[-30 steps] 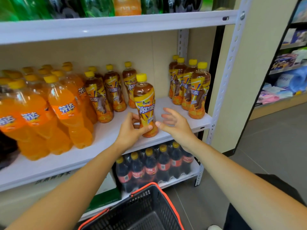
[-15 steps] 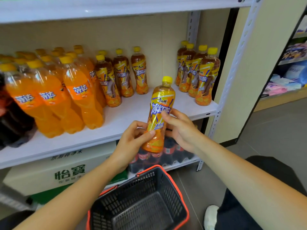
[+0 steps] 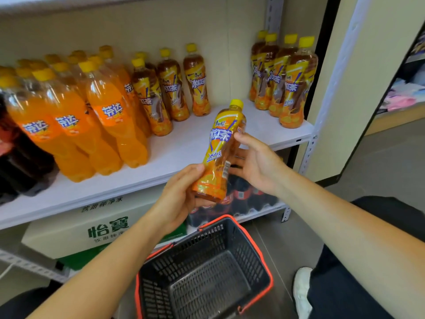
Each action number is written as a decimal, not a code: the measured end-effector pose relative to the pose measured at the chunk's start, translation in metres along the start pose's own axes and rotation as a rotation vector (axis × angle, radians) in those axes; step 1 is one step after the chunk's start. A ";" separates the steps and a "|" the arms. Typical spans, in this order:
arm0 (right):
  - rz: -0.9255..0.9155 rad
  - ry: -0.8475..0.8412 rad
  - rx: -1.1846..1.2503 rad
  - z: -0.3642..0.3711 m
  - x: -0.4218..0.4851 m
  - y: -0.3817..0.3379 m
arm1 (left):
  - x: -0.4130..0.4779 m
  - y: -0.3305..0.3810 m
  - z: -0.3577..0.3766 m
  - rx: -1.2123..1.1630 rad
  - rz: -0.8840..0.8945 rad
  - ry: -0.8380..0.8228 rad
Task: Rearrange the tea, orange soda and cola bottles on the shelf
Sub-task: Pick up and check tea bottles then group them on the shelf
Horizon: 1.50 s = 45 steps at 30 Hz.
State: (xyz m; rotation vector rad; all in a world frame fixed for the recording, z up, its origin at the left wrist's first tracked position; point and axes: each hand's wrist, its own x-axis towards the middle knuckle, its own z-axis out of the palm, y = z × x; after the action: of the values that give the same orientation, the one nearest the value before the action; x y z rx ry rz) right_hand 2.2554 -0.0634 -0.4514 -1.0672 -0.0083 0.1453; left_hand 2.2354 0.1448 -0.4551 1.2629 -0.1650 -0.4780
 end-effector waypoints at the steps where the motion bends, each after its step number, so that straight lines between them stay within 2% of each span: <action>1: -0.006 0.005 0.008 -0.001 0.001 -0.001 | -0.001 0.001 0.000 0.024 0.019 -0.021; 4: -0.048 0.039 0.043 -0.005 0.002 -0.005 | 0.001 0.000 0.000 0.137 0.141 0.064; 7: -0.079 0.080 0.105 -0.010 0.002 -0.011 | 0.003 0.001 -0.001 0.129 0.193 0.161; 13: -0.131 0.068 0.238 -0.015 0.002 -0.022 | 0.007 0.003 -0.010 -0.152 0.093 0.076; 17: -0.095 0.066 0.204 -0.015 0.000 -0.023 | 0.009 0.005 -0.007 -0.165 0.075 0.049; 24: -0.096 0.146 0.202 -0.016 0.002 -0.020 | 0.014 0.001 -0.008 -0.136 0.188 0.051; 32: -0.175 -0.090 0.181 -0.015 0.003 -0.018 | 0.013 0.002 -0.007 -0.090 0.052 0.042; 37: -0.208 0.011 0.231 -0.009 0.002 -0.014 | 0.013 0.002 -0.004 -0.088 -0.055 -0.012; 45: -0.162 -0.004 0.229 -0.004 -0.005 -0.021 | 0.013 0.005 -0.002 0.043 -0.157 -0.010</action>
State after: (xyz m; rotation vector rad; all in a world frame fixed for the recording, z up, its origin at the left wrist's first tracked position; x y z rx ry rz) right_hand 2.2532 -0.0769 -0.4349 -0.8338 -0.0794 0.0013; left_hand 2.2493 0.1418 -0.4529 1.3212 -0.0847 -0.6190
